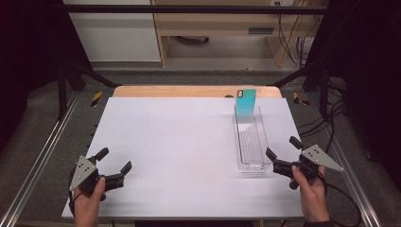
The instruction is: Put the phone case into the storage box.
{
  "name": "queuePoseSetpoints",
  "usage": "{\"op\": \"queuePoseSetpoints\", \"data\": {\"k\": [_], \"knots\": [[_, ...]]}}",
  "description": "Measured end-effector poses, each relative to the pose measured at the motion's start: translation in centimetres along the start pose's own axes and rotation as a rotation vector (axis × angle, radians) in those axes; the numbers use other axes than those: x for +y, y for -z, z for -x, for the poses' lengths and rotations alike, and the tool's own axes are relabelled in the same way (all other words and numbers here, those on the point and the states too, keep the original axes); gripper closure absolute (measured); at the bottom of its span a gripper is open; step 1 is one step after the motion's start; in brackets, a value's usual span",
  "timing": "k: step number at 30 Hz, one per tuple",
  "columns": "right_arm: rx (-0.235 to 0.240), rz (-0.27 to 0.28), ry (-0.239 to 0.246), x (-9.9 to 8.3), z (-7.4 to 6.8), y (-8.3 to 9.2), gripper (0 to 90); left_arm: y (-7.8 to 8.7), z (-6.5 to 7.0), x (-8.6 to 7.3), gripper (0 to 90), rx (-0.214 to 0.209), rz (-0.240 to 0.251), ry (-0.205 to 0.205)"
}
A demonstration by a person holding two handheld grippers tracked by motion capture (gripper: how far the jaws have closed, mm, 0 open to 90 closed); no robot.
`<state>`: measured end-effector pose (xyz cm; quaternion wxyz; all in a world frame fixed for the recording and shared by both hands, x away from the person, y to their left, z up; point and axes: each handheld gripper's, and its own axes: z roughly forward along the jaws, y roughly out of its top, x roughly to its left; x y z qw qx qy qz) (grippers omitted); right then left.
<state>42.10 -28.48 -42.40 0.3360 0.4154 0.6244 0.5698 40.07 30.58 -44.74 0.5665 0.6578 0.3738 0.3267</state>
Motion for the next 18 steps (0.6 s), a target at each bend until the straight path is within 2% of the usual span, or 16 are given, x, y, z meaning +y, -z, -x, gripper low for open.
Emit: {"op": "queuePoseSetpoints", "data": {"k": [7, 18], "knots": [[0.014, 0.004, 0.002, -0.9, 0.0, 0.3, 2.6, -0.2, 0.4, 0.1, 0.8, -0.015, 0.003, -0.005], [0.064, -0.005, 0.022, -2.1, -0.6, 0.0, 2.8, -0.4, 0.8, 0.1, 0.8, -0.02, 0.008, -0.011]]}}
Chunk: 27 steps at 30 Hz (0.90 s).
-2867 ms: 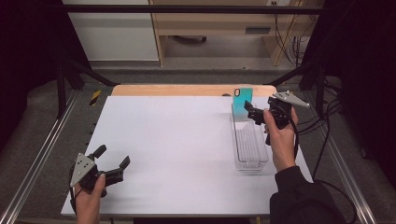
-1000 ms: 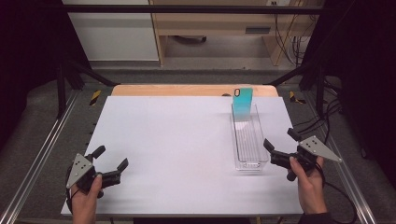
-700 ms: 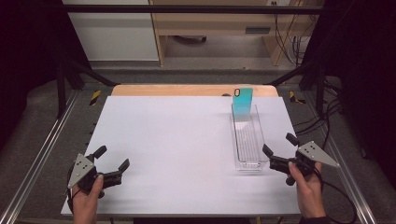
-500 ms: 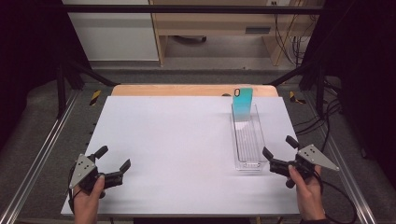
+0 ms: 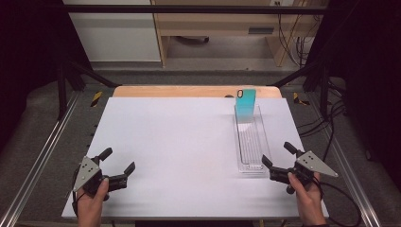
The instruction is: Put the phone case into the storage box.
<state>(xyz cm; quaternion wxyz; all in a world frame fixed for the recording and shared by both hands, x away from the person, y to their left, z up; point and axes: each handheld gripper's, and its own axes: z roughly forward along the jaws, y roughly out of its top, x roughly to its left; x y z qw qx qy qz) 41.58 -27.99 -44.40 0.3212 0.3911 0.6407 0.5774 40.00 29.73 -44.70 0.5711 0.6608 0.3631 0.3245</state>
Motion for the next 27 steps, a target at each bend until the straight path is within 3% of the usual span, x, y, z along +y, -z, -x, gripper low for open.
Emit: {"op": "queuePoseSetpoints", "data": {"k": [15, 27], "knots": [[0.041, 0.003, 0.058, -1.0, -1.0, -0.9, 2.7, 0.0, 0.0, 0.0, 0.8, 0.005, 0.015, 0.007], [0.068, -0.001, 0.072, -1.4, -1.6, -0.8, 2.9, 0.1, 0.7, -0.3, 0.8, -0.011, 0.013, -0.007]]}}
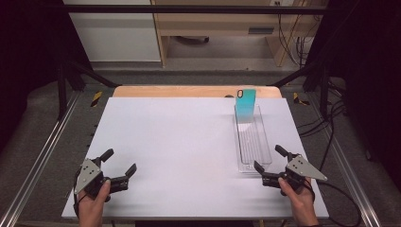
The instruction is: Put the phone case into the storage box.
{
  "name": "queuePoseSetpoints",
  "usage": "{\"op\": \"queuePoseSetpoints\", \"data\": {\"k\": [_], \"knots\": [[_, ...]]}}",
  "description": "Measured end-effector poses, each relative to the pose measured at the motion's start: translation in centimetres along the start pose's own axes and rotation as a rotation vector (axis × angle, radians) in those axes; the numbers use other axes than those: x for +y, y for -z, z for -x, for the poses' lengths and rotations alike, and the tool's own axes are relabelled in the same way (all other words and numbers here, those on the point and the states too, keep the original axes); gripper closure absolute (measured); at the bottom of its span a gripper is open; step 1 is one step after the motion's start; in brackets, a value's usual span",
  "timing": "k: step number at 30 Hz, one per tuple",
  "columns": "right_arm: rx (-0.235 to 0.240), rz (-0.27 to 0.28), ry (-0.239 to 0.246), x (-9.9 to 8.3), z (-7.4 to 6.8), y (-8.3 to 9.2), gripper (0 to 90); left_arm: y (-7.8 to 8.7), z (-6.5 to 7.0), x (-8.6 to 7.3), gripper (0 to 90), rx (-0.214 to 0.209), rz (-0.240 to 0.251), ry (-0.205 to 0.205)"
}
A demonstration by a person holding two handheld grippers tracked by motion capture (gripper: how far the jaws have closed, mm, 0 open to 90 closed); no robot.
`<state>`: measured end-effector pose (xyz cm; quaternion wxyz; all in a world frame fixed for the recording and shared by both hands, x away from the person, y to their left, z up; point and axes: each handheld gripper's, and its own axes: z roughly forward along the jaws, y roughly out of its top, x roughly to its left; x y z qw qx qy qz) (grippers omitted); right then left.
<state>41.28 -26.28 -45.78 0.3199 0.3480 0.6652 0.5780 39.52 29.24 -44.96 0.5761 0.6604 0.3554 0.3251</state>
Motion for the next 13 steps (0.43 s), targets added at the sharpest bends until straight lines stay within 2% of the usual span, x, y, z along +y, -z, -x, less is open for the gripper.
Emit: {"op": "queuePoseSetpoints", "data": {"k": [4, 7, 10, 13], "knots": [[0.009, -0.011, 0.02, -0.24, -0.02, -0.03, 3.1, 0.36, 0.63, -0.17, 0.9, -0.012, 0.0, -0.012], [0.021, -0.003, 0.027, -0.41, 0.01, -0.08, 3.8, 0.82, 0.9, -0.21, 0.8, -0.015, 0.013, -0.006], [0.026, -0.009, 0.041, -0.68, -0.01, -0.25, 3.9, 0.76, 0.7, -0.27, 0.6, -0.01, 0.027, -0.024], [0.031, -0.005, 0.037, -0.84, -0.05, -0.43, 4.0, 0.48, 0.25, -0.48, 0.7, -0.003, 0.034, -0.023]]}}
